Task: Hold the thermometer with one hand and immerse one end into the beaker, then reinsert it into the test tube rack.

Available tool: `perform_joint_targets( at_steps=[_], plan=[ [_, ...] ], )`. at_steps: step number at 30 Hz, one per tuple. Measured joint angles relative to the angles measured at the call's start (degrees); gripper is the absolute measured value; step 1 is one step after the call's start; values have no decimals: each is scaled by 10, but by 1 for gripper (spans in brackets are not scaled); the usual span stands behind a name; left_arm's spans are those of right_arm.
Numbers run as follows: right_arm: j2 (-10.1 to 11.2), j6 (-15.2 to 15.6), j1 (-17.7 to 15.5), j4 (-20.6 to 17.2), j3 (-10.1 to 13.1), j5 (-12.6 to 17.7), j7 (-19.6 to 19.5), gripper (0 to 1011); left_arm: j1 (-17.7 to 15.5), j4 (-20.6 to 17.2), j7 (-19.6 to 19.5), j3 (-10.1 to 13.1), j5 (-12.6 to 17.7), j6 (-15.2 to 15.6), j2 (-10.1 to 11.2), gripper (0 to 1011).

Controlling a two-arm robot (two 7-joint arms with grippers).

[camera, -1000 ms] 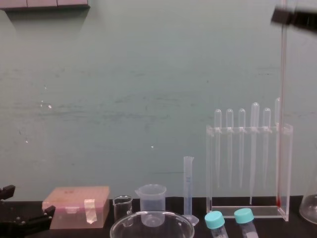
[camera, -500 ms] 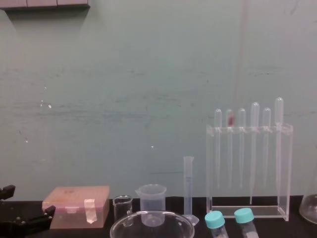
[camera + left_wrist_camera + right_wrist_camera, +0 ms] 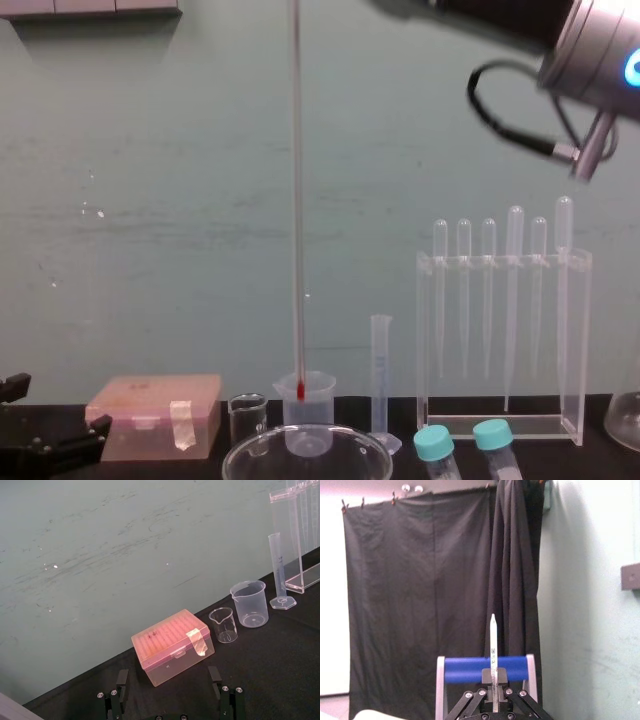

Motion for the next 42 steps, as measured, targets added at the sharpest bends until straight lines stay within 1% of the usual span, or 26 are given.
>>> perform_joint_targets(
  at_steps=[2, 5, 10, 14, 20, 26, 35, 42],
  plan=[
    [-3, -10, -2, 12, -14, -11, 6, 56, 0, 0, 0, 0, 0, 0, 0, 1008],
    [-5, -23, -9, 28, -28, -26, 11, 56, 0, 0, 0, 0, 0, 0, 0, 1008],
    [-10, -44, -22, 46, -42, -48, 15, 56, 0, 0, 0, 0, 0, 0, 0, 1008],
    [-16, -59, -37, 59, -46, -61, 15, 56, 0, 0, 0, 0, 0, 0, 0, 1008],
    [-20, -75, -51, 73, -46, -78, 13, 56, 0, 0, 0, 0, 0, 0, 0, 1008],
    [-22, -81, -62, 80, -39, -92, 4, 56, 0, 0, 0, 0, 0, 0, 0, 1008],
    [-25, -83, -76, 74, -27, -99, -1, 56, 0, 0, 0, 0, 0, 0, 0, 1008],
    [-26, -79, -82, 64, -22, -98, -1, 56, 0, 0, 0, 0, 0, 0, 0, 1008]
  ],
)
